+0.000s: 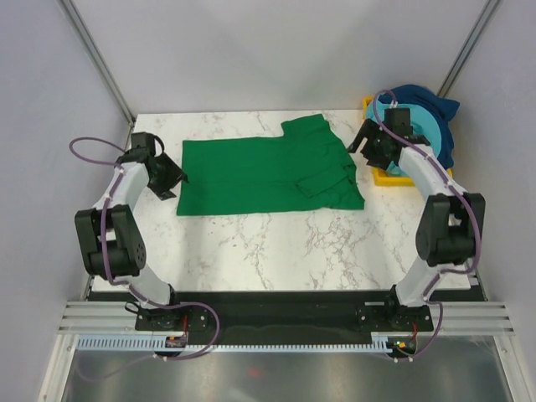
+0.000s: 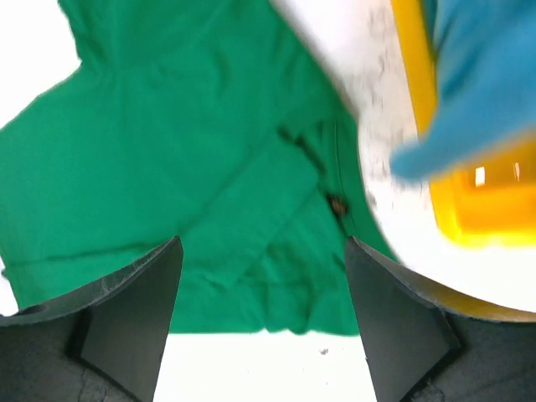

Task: Fold and stack the t-shirts
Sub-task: Fold the tshirt

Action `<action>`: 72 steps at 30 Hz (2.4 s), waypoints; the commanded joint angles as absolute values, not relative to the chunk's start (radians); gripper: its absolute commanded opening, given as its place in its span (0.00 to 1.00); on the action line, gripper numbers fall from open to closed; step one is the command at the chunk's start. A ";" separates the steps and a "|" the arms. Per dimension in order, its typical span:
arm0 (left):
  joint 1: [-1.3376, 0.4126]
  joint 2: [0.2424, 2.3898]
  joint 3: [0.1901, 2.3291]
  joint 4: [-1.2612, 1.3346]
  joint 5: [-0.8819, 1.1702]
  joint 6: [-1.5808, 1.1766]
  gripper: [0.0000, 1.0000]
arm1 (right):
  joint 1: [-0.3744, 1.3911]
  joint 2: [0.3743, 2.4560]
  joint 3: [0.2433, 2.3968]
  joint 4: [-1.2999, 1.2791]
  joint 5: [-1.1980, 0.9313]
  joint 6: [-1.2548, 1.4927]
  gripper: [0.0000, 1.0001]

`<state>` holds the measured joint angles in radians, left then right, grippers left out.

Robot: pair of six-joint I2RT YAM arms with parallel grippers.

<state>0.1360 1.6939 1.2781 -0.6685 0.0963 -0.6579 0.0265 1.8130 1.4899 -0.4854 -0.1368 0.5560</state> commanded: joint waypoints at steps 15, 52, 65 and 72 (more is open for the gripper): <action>0.138 1.500 0.788 -0.338 0.077 -0.792 0.66 | 0.032 1.577 0.862 -0.238 -0.169 0.554 0.73; 0.190 1.278 0.798 -0.486 -0.061 -0.782 0.02 | 0.005 1.335 0.784 -0.360 -0.130 0.558 0.04; 0.235 0.859 0.629 -0.710 -0.009 -0.859 0.28 | 0.005 0.939 0.522 -0.523 -0.115 0.696 0.37; 0.235 0.764 0.715 -0.818 0.052 -0.851 1.00 | 0.005 0.799 0.560 -0.600 -0.120 0.713 0.88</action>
